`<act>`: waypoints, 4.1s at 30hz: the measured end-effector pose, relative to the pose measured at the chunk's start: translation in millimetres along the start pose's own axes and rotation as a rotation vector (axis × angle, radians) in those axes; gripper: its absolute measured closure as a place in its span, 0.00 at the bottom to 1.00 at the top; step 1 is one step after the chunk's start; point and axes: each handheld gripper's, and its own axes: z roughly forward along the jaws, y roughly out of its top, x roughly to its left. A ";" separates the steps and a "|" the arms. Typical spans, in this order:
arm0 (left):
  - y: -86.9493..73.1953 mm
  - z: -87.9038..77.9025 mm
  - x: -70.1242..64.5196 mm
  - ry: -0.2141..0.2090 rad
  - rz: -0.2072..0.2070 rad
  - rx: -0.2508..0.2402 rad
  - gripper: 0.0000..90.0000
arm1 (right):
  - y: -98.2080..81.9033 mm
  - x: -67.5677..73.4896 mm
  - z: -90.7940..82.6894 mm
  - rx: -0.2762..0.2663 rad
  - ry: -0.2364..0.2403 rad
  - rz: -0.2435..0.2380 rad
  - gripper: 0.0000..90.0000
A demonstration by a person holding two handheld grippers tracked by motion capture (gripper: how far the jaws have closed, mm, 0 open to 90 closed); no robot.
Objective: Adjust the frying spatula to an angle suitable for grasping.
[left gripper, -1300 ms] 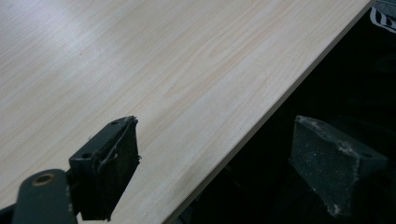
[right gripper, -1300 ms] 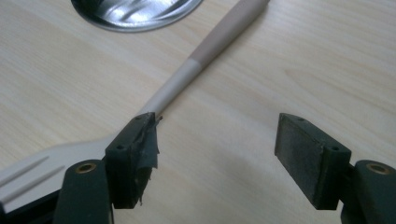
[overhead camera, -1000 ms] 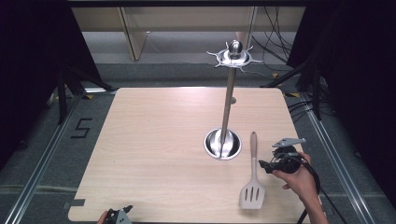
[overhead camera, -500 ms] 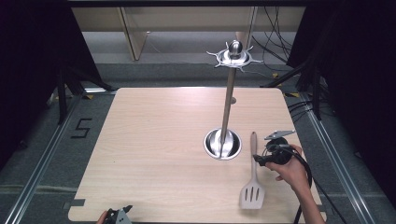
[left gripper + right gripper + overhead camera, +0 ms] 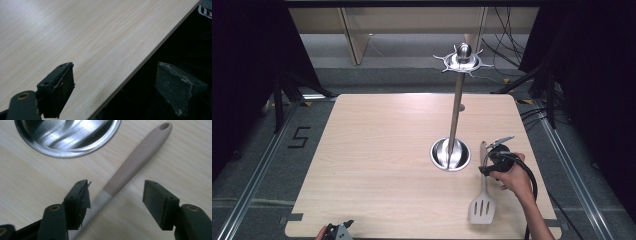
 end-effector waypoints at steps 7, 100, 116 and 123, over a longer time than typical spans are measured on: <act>0.0 0.3 -0.2 0.002 -0.002 0.000 0.16 | 3.8 -1.5 10.9 0.030 0.014 -0.004 0.47; -0.7 0.9 0.4 0.002 -0.009 0.005 0.16 | 3.1 -20.8 -32.8 -0.019 0.122 -0.079 0.84; -0.2 0.5 -0.3 -0.005 -0.003 -0.002 0.16 | -11.1 -28.5 -82.2 -0.328 0.196 -0.093 0.85; 0.8 2.4 0.6 -0.007 0.018 -0.046 0.16 | -10.3 -28.4 -90.3 -0.451 0.233 -0.084 0.85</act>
